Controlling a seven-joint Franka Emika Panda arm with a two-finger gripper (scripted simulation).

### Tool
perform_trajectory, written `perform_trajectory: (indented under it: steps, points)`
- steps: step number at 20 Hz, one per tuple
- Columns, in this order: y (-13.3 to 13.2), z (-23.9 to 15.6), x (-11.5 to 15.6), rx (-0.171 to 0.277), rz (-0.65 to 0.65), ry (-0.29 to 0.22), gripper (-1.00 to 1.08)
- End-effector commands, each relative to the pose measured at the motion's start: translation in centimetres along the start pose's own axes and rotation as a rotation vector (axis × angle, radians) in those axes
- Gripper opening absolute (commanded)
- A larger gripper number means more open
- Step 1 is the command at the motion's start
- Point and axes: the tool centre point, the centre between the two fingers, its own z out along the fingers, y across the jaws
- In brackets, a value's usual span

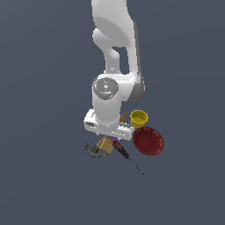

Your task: Pick up a designated object from a clutter of objects.

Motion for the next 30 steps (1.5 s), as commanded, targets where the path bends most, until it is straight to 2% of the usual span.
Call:
perform_trajectory:
  steps: [1, 9, 16, 25, 30]
  points:
    - [0.2, 1.8, 0.3, 0.001, 0.03, 0.002, 1.0]
    - [0.5, 4.7, 0.5, 0.001, 0.076, 0.004, 1.0]
    - [0.5, 5.2, 0.4, 0.0, 0.075, 0.002, 1.0]
    - [0.6, 9.2, 0.4, 0.001, 0.077, 0.003, 1.0]
    - [0.6, 9.8, 0.5, 0.001, 0.078, 0.004, 1.0]
